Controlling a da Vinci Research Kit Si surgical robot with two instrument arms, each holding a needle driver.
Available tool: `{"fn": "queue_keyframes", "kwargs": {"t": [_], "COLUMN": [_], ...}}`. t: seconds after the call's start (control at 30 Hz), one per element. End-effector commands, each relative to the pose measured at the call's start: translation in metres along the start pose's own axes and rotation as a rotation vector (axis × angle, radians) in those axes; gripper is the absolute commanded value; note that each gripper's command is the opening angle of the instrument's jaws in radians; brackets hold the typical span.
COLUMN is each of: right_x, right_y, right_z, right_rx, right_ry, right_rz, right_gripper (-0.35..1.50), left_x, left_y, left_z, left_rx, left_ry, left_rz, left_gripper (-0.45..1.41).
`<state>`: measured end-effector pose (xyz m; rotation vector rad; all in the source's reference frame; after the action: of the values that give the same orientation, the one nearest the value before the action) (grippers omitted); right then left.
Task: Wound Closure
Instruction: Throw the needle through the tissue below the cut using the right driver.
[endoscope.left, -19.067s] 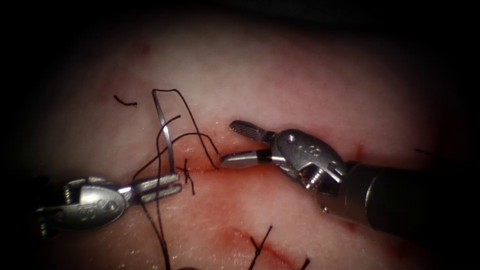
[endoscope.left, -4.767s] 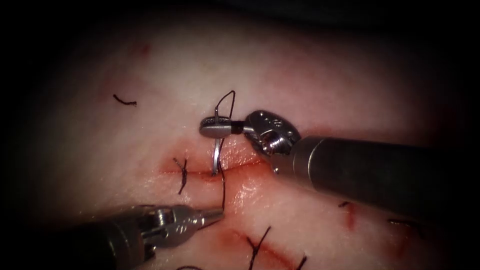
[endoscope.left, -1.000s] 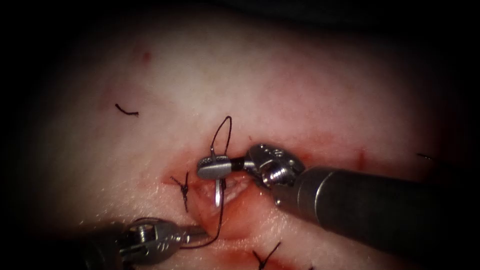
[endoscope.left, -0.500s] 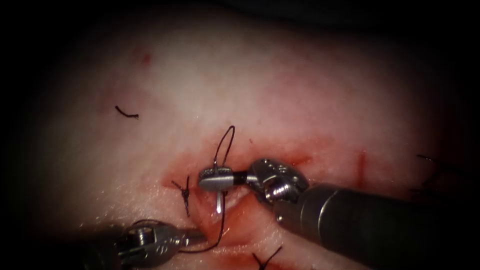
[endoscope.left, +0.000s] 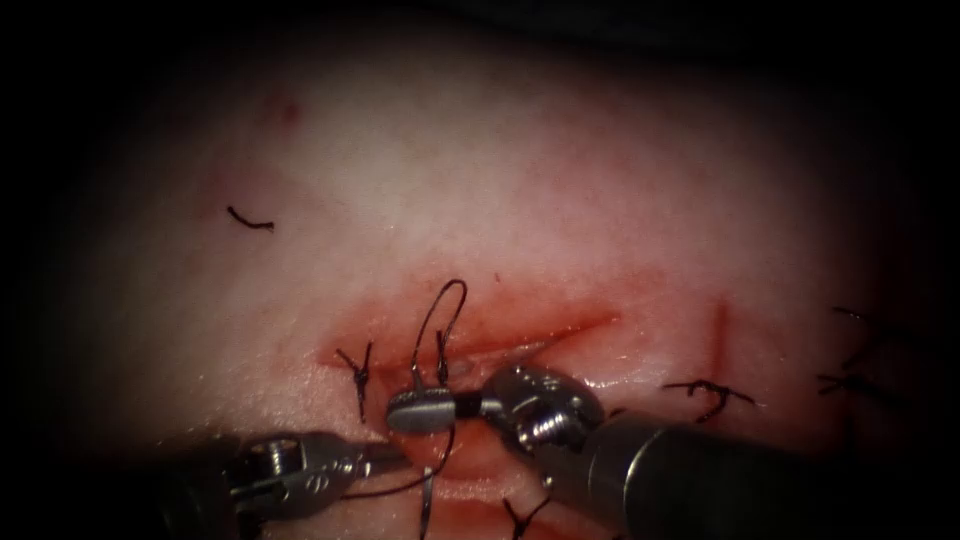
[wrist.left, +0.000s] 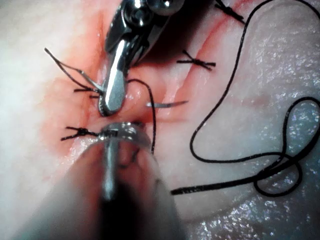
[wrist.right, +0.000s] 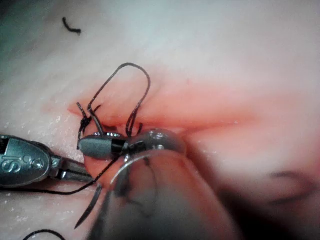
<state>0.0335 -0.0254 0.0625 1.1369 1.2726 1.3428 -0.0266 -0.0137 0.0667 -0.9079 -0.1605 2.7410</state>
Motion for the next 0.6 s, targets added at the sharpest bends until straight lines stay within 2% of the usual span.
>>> {"fn": "queue_keyframes", "kwargs": {"t": [0.03,0.07,0.13,0.3,0.43,0.5,0.6], "right_x": [0.0013,0.0027,0.0045,0.0071,0.0075,0.0073,0.0077], "right_y": [0.0008,0.0010,0.0013,0.0018,0.0022,0.0019,0.0016], "right_z": [0.0011,0.0011,0.0007,-0.0010,-0.0023,-0.0030,-0.0035], "right_rx": [0.019,0.049,0.083,0.093,0.111,0.121,0.132], "right_ry": [0.028,0.048,0.100,0.105,0.076,0.021,-0.006], "right_rz": [0.006,0.016,0.031,0.016,0.016,0.014,0.019], "right_gripper": [1.14,1.25,1.26,1.25,1.14,1.04,1.04], "left_x": [0.0003,0.0005,0.0009,0.0015,0.0020,0.0025,0.0029], "left_y": [-0.0001,0.0000,-0.0003,-0.0030,-0.0042,-0.0045,-0.0046], "left_z": [0.0006,0.0002,-0.0006,-0.0022,-0.0020,-0.0014,-0.0006], "left_rx": [0.001,-0.006,0.009,0.056,0.074,0.085,0.078], "left_ry": [0.001,0.001,0.029,0.111,0.158,0.202,0.220], "left_rz": [0.001,0.000,-0.014,0.063,0.163,0.218,0.256], "left_gripper": [-0.45,-0.45,-0.45,-0.45,-0.45,-0.42,-0.40]}}
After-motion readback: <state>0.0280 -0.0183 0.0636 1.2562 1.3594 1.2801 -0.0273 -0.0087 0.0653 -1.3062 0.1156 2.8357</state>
